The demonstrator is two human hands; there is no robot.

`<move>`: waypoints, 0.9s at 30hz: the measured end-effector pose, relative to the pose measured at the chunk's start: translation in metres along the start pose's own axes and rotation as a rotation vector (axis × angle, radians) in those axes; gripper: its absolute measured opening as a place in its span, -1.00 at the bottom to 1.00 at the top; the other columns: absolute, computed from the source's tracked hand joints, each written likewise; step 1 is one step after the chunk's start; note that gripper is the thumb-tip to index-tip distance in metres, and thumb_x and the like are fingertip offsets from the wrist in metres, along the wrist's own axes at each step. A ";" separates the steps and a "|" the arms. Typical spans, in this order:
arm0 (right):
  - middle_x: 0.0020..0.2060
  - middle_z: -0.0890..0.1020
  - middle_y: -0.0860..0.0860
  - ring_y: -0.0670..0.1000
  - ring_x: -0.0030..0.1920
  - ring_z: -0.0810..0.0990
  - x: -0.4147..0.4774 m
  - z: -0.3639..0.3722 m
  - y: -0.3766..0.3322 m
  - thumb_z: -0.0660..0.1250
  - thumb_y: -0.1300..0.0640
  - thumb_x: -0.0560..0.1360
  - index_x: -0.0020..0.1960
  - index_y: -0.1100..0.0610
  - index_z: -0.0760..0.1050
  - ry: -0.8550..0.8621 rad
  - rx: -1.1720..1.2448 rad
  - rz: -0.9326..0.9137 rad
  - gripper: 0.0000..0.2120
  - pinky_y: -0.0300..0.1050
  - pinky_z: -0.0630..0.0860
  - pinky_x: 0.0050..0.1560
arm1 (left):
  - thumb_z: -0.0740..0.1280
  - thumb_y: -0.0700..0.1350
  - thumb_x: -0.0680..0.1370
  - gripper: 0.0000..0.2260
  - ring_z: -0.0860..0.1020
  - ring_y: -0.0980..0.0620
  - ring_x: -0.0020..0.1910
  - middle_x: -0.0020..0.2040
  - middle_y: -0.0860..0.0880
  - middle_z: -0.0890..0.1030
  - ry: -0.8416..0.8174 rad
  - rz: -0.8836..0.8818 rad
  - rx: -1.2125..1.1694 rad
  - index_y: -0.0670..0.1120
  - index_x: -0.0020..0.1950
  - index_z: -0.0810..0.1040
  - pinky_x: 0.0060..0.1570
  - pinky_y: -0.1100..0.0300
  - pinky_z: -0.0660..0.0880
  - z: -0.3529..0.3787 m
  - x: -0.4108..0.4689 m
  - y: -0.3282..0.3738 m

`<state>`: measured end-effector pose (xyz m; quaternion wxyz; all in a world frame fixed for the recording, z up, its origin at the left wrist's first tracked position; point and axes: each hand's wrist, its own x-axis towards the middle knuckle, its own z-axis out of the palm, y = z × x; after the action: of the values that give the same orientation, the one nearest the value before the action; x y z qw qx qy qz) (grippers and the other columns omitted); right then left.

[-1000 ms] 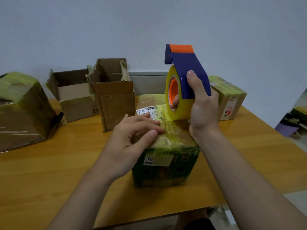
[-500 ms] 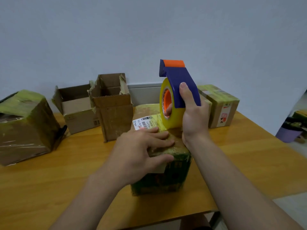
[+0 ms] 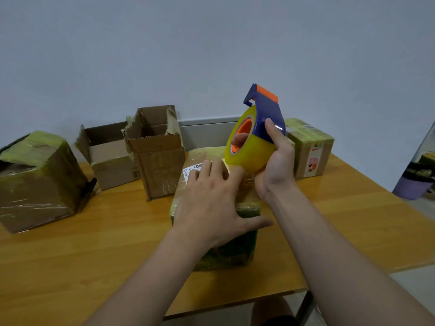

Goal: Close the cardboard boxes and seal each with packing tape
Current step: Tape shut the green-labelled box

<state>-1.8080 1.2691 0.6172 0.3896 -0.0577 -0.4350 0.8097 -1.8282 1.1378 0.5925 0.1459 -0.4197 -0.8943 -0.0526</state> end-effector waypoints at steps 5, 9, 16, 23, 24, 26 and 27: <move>-0.33 0.64 0.15 0.10 -0.33 0.61 0.011 -0.004 0.006 0.29 0.00 0.61 0.13 0.33 0.54 -0.011 0.075 0.004 -0.63 -0.05 0.58 -0.17 | -0.11 0.62 0.45 -0.25 0.14 -0.14 0.53 0.49 -0.06 0.23 -0.089 0.046 -0.020 0.27 0.54 0.18 0.50 -0.12 0.19 -0.002 0.000 -0.001; -0.32 0.63 0.16 0.13 -0.33 0.63 0.018 -0.017 0.003 0.31 -0.06 0.57 0.13 0.37 0.53 0.062 0.000 -0.054 -0.55 0.05 0.57 -0.08 | -0.03 0.49 0.58 -0.33 -0.18 -0.12 0.68 0.72 -0.03 -0.07 -0.251 0.143 -0.078 0.31 0.65 0.00 0.61 -0.14 -0.15 -0.005 0.010 -0.001; -0.36 0.61 0.19 0.14 -0.38 0.58 0.013 -0.024 -0.009 0.29 0.01 0.55 -0.04 0.26 0.59 0.120 -0.223 -0.156 -0.70 0.07 0.55 -0.19 | -0.01 0.34 0.63 -0.51 0.30 -0.25 0.50 0.41 -0.14 0.43 -0.068 0.082 -0.026 0.10 0.42 0.32 0.51 -0.26 0.20 0.008 0.012 0.032; -0.30 0.66 0.13 0.08 -0.35 0.64 0.006 -0.013 -0.011 0.34 -0.18 0.60 0.12 0.24 0.58 0.151 -0.329 -0.188 -0.54 -0.05 0.63 -0.26 | 0.03 0.21 0.67 -0.57 0.24 -0.26 0.59 0.50 -0.15 0.41 -0.034 0.004 -0.039 0.06 0.47 0.32 0.57 -0.24 0.16 0.012 0.008 0.035; -0.30 0.66 0.12 0.08 -0.34 0.65 0.005 -0.011 -0.012 0.33 -0.19 0.60 0.12 0.22 0.58 0.161 -0.335 -0.196 -0.55 -0.03 0.64 -0.24 | 0.03 0.22 0.67 -0.55 0.21 -0.26 0.60 0.52 -0.16 0.39 -0.039 0.003 -0.042 0.05 0.49 0.31 0.58 -0.24 0.14 0.011 0.008 0.037; -0.27 0.67 0.13 0.08 -0.33 0.66 0.003 -0.007 -0.014 0.33 -0.20 0.60 0.14 0.20 0.57 0.170 -0.338 -0.213 -0.56 0.02 0.66 -0.18 | 0.01 0.29 0.67 -0.47 0.17 -0.25 0.62 0.57 -0.15 0.33 -0.093 0.024 -0.049 0.05 0.56 0.24 0.59 -0.23 0.11 0.005 0.009 0.035; -0.26 0.67 0.13 0.08 -0.32 0.66 0.002 -0.005 -0.014 0.33 -0.20 0.60 0.15 0.19 0.56 0.173 -0.342 -0.221 -0.56 0.04 0.66 -0.17 | -0.01 0.37 0.65 -0.39 0.16 -0.23 0.62 0.59 -0.13 0.30 -0.152 0.059 -0.052 0.06 0.60 0.19 0.59 -0.22 0.11 -0.002 0.011 0.030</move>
<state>-1.7987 1.2785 0.6251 0.4962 -0.1441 -0.5345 0.6688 -1.8117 1.1644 0.5970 0.0682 -0.4525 -0.8883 -0.0393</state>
